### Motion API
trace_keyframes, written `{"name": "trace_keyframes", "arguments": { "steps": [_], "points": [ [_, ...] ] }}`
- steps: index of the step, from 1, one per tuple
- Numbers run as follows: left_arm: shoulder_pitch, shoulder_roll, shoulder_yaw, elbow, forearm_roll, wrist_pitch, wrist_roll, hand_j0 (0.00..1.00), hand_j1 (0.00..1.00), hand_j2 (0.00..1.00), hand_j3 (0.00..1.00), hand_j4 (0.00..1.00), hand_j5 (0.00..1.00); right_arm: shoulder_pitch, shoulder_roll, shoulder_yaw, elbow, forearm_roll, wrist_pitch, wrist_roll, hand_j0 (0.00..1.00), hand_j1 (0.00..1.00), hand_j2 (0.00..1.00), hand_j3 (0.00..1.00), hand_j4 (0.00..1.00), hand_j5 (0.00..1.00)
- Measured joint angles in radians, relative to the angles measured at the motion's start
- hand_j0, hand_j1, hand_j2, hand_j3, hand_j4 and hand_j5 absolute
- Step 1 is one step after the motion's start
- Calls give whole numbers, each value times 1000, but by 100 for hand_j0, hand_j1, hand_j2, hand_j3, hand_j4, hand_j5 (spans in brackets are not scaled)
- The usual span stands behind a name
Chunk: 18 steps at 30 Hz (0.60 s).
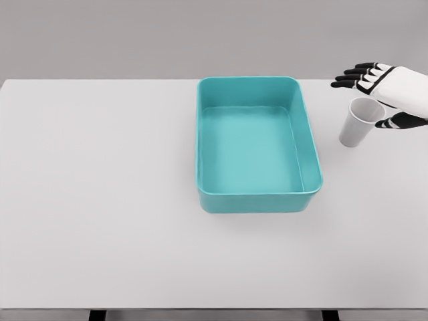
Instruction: Put the paper cup into the basket with your right arm
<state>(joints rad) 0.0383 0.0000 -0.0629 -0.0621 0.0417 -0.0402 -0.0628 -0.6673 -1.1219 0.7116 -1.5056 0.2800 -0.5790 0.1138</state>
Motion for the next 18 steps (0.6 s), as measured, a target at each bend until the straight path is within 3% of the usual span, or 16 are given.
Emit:
{"name": "trace_keyframes", "arguments": {
  "steps": [3, 5, 10, 14, 18],
  "points": [
    [0, 0, 0, 0, 0, 0, 0, 100, 100, 100, 100, 100, 100, -9, 3, -1, -1, -1, -1, -1, 100, 100, 100, 100, 100, 100],
    [0, 0, 0, 0, 0, 0, 0, 100, 100, 100, 100, 100, 100, -63, -1, -3, 2, -1, -13, -1, 100, 100, 100, 100, 100, 100],
    [-2, 0, 0, 0, 0, 0, 0, 100, 100, 100, 100, 100, 100, -66, -69, -8, 20, -13, -29, -2, 100, 100, 100, 100, 100, 100],
    [0, 0, 0, 0, 0, 0, 0, 100, 100, 100, 100, 100, 100, -48, -86, 4, 71, -163, -32, -3, 100, 100, 100, 100, 100, 100],
    [0, 0, 0, 0, 0, 0, 0, 100, 100, 100, 100, 100, 100, -15, -91, 65, 104, -438, -32, -4, 100, 100, 100, 100, 100, 100]
  ]
}}
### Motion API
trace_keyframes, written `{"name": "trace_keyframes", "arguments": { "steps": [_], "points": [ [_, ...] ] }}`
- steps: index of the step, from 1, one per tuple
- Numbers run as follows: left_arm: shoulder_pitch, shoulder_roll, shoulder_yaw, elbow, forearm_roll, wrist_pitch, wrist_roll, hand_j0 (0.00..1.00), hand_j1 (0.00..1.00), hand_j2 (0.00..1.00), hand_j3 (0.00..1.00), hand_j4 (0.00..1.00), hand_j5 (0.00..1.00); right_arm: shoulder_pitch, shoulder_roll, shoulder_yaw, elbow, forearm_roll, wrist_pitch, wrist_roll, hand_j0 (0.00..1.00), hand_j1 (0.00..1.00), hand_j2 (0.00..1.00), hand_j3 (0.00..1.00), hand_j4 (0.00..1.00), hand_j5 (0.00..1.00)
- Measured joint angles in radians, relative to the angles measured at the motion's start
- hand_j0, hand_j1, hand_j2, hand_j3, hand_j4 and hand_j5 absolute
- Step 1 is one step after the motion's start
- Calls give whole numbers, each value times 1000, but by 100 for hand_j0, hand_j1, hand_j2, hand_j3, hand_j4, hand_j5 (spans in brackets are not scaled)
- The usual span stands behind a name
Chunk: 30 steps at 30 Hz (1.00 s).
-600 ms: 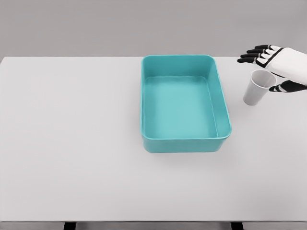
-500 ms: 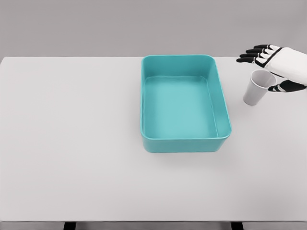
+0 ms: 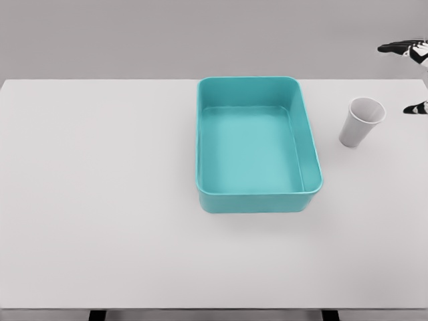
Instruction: Put the paper cup into the basket with your right arm
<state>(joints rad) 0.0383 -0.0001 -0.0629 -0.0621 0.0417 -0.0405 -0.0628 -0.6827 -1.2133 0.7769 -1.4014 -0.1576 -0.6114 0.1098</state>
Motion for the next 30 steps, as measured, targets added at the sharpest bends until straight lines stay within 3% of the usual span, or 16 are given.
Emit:
{"name": "trace_keyframes", "arguments": {
  "steps": [5, 13, 22, 30],
  "points": [
    [-2, 0, 0, 0, 0, 0, 0, 100, 100, 100, 100, 100, 100, 81, 29, 34, 40, -268, 0, 0, 100, 100, 100, 100, 100, 100],
    [0, 0, 0, 0, 0, 0, 0, 100, 100, 100, 100, 100, 100, 183, 131, 39, 58, -537, 0, -2, 100, 100, 100, 100, 100, 100],
    [0, 0, 0, 0, 0, 0, 0, 100, 100, 100, 100, 100, 100, 207, 163, 18, 107, -589, 0, -2, 100, 100, 100, 100, 100, 100],
    [0, 0, 0, 0, 0, 0, 0, 100, 100, 100, 100, 100, 100, 270, 184, 14, 174, -536, 0, -1, 100, 100, 100, 100, 100, 100]
  ]
}}
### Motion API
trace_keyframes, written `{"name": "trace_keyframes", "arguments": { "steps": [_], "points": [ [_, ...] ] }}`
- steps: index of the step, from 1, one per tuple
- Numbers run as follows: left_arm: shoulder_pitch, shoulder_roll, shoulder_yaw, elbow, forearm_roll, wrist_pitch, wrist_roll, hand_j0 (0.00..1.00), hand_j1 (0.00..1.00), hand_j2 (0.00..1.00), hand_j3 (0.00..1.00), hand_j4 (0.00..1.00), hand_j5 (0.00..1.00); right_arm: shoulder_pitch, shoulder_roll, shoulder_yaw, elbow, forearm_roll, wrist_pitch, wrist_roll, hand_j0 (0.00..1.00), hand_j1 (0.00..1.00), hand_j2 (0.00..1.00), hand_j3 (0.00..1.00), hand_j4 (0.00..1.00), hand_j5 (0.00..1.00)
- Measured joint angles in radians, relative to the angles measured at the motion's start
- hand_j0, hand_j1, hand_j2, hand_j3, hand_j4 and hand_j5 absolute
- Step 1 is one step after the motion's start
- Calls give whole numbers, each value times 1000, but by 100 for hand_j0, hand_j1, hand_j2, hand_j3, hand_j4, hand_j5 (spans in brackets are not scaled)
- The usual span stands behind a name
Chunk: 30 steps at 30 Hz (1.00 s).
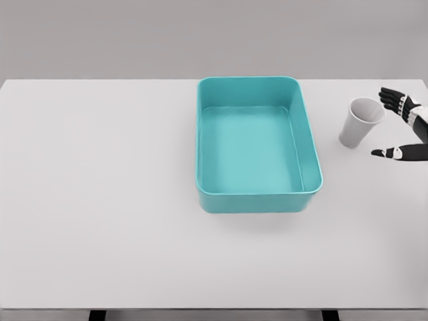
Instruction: Put the paper cup into the basket with your right arm
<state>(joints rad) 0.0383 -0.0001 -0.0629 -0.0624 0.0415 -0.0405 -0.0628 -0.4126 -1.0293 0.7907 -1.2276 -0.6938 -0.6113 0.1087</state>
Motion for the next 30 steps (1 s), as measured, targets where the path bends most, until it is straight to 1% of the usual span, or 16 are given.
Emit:
{"name": "trace_keyframes", "arguments": {
  "steps": [6, 15, 19, 22, 25, 30],
  "points": [
    [0, 0, 0, 0, 0, 0, 0, 100, 100, 100, 100, 100, 100, -8, 20, -4, 42, 18, 0, -1, 100, 100, 100, 100, 100, 100],
    [0, 0, 0, 0, 0, 0, 0, 100, 100, 100, 100, 100, 100, -15, 97, -26, 130, 8, 0, -1, 100, 100, 100, 100, 100, 100],
    [0, 0, 0, 0, 0, 0, 0, 100, 100, 100, 100, 100, 100, -18, 121, -39, 166, 6, 0, -2, 100, 100, 100, 100, 100, 100],
    [0, 0, 0, 0, 0, 0, 0, 100, 100, 100, 100, 100, 100, -57, 160, -42, 208, 6, 0, -2, 100, 100, 100, 100, 100, 100],
    [0, 0, 0, 0, 0, 0, 0, 100, 100, 100, 100, 100, 100, -61, 198, -42, 251, 7, 0, -3, 100, 100, 100, 100, 100, 100],
    [0, 0, 0, 0, 0, 0, 0, 100, 100, 100, 100, 100, 100, -61, 225, -42, 281, 7, 0, -3, 100, 100, 100, 100, 100, 100]
  ]
}}
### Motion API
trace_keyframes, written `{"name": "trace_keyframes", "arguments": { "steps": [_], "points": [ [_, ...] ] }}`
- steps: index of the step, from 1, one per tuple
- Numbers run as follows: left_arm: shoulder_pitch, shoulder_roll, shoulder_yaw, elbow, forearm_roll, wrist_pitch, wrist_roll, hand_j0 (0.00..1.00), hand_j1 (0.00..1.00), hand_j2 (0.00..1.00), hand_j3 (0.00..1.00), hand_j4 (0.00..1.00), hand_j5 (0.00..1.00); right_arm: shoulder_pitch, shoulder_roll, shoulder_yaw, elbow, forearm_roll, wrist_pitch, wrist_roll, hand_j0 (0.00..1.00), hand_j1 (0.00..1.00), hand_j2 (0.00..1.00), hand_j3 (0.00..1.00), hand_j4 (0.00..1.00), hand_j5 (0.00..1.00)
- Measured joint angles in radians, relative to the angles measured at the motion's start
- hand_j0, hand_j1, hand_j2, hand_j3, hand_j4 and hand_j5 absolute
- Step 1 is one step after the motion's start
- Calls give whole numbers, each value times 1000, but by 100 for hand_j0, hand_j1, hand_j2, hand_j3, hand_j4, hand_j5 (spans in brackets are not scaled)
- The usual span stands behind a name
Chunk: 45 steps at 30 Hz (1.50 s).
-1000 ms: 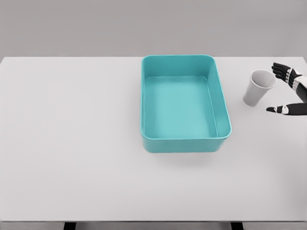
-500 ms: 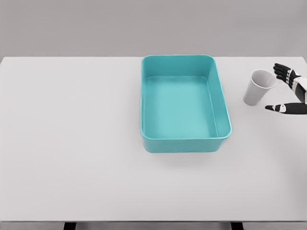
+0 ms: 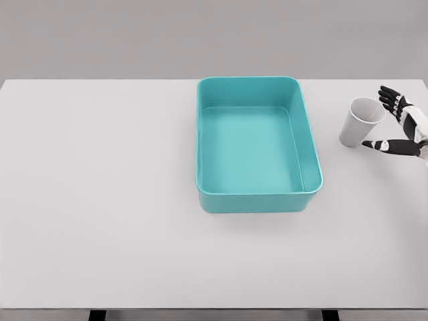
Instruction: Put the paper cup into the basket with your right arm
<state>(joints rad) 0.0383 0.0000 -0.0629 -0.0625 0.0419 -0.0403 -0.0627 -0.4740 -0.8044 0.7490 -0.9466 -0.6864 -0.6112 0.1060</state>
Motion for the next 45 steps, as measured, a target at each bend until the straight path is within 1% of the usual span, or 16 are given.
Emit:
{"name": "trace_keyframes", "arguments": {
  "steps": [6, 20, 24, 25, 26, 31, 32, 34, 39, 45],
  "points": [
    [0, 0, 0, 0, 0, 0, 0, 100, 100, 100, 100, 100, 100, -9, 30, 1, 30, 3, 0, 0, 100, 100, 100, 100, 100, 100],
    [0, 0, 0, 0, 0, 0, 0, 100, 100, 100, 100, 100, 100, -35, 74, 2, 40, 9, 0, -1, 100, 100, 100, 100, 100, 100],
    [-2, 0, 0, 0, 0, 0, 0, 100, 100, 100, 100, 100, 100, -43, 89, 2, 55, 11, 0, -1, 100, 100, 100, 100, 100, 100],
    [0, 0, 0, 0, 0, -1, 0, 100, 100, 100, 100, 100, 100, -43, 91, 2, 56, 10, 0, -2, 99, 99, 99, 99, 99, 99],
    [-2, 0, 0, 0, 0, -1, 0, 100, 100, 100, 100, 100, 100, -43, 93, 1, 57, 9, 0, -2, 94, 94, 94, 94, 94, 94],
    [0, 0, 0, 0, 0, 0, 0, 100, 100, 100, 100, 100, 100, -43, 96, -1, 58, 5, 1, -4, 76, 76, 76, 76, 76, 76],
    [0, 0, 0, 0, 0, 0, 0, 100, 100, 100, 100, 100, 100, -43, 96, -2, 58, 5, 1, -5, 74, 74, 74, 74, 74, 74],
    [0, 0, 0, 0, 0, 0, 0, 100, 100, 100, 100, 100, 100, -43, 96, -2, 58, 4, 1, -4, 66, 66, 66, 66, 66, 66],
    [0, 0, 0, 0, 0, 0, 0, 100, 100, 100, 100, 100, 100, -51, 96, 1, 58, 10, 0, 1, 61, 61, 61, 61, 61, 61],
    [0, 0, 0, 0, 0, 0, 0, 100, 100, 100, 100, 100, 100, -74, 91, 2, 54, 14, 0, 0, 61, 61, 61, 61, 61, 61]
  ]
}}
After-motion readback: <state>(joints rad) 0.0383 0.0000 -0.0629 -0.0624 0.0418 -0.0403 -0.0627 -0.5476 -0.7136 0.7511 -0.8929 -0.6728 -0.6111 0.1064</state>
